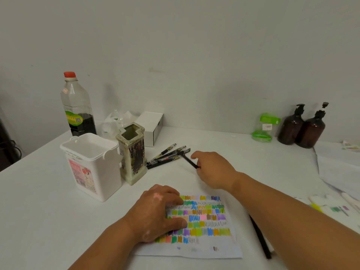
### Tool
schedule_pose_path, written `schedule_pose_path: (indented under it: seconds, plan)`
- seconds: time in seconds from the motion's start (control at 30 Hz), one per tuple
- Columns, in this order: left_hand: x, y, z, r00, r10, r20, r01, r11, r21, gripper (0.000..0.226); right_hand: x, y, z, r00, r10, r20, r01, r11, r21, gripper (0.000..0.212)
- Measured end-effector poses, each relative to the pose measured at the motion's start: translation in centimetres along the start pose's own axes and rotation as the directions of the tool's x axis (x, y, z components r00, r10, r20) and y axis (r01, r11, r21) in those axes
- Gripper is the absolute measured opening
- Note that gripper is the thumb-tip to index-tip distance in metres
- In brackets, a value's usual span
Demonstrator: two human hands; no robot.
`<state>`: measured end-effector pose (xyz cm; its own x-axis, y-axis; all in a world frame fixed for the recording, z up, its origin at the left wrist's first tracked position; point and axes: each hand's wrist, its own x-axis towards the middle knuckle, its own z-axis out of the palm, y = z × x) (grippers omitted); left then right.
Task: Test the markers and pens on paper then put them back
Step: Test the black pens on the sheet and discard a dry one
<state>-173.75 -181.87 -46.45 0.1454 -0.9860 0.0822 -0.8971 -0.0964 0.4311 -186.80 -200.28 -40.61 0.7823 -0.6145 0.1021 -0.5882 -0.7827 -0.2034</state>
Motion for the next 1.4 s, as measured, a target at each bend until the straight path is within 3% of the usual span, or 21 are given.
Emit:
schedule_pose_path:
  seconds: [0.07,0.17,0.23,0.33,0.4,0.5,0.6,0.83,1.1,1.27,1.4]
  plan:
    - [-0.2,0.2,-0.1,1.0,0.001,0.005,-0.001,1.0,0.003,0.067,-2.0,0.0,-1.2,0.995,0.088,-0.046,-0.068,0.943,0.327,0.027]
    - [-0.4,0.5,-0.5,1.0,-0.013,0.016,0.013,0.999,0.033,0.065,-6.5,0.1,-2.5,0.971,0.234,-0.041,-0.114,0.608,0.786,0.011]
    - [-0.7,0.7,-0.9,1.0,-0.021,0.02,0.019,0.998,0.063,0.061,-9.5,0.0,-2.8,0.968,0.25,-0.005,-0.092,0.376,0.922,0.004]
    - [-1.1,1.5,-1.3,0.995,-0.011,-0.095,0.011,1.0,-0.001,0.033,-12.5,-0.5,-2.0,0.962,0.272,0.003,-0.069,0.233,0.97,0.004]
    - [-1.4,2.4,-1.3,0.976,-0.003,-0.219,-0.029,0.989,-0.145,0.025,-13.3,-0.9,-1.3,0.955,0.295,-0.018,-0.05,0.222,0.974,0.006]
    - [-2.0,4.7,-1.2,0.985,0.061,-0.161,-0.112,0.938,-0.329,0.03,-13.4,-1.5,-0.3,0.951,0.306,-0.051,-0.031,0.256,0.966,0.01]
    - [-2.2,6.4,-0.5,0.967,0.186,-0.174,-0.235,0.914,-0.331,0.029,-13.5,-2.1,0.3,0.963,0.25,-0.099,0.018,0.31,0.951,0.016]
    - [-1.9,6.7,-0.3,0.96,0.221,-0.173,-0.259,0.934,-0.247,0.028,-13.7,-2.4,1.4,0.976,0.171,-0.134,0.054,0.409,0.911,0.01]
    - [-1.8,6.1,-0.7,0.95,0.253,-0.185,-0.285,0.943,-0.171,0.027,-13.9,-2.6,1.6,0.978,0.152,-0.146,0.092,0.316,0.944,0.003]
    - [-1.5,3.5,-1.0,0.996,0.091,-0.016,-0.093,0.992,-0.083,0.032,-13.8,-1.8,0.8,0.888,0.435,-0.149,0.084,0.165,0.983,0.019]
    - [-1.3,2.4,-1.2,0.999,0.003,0.033,-0.002,1.0,-0.025,0.034,-14.1,-2.2,0.8,0.937,0.347,-0.032,0.006,0.078,0.997,0.028]
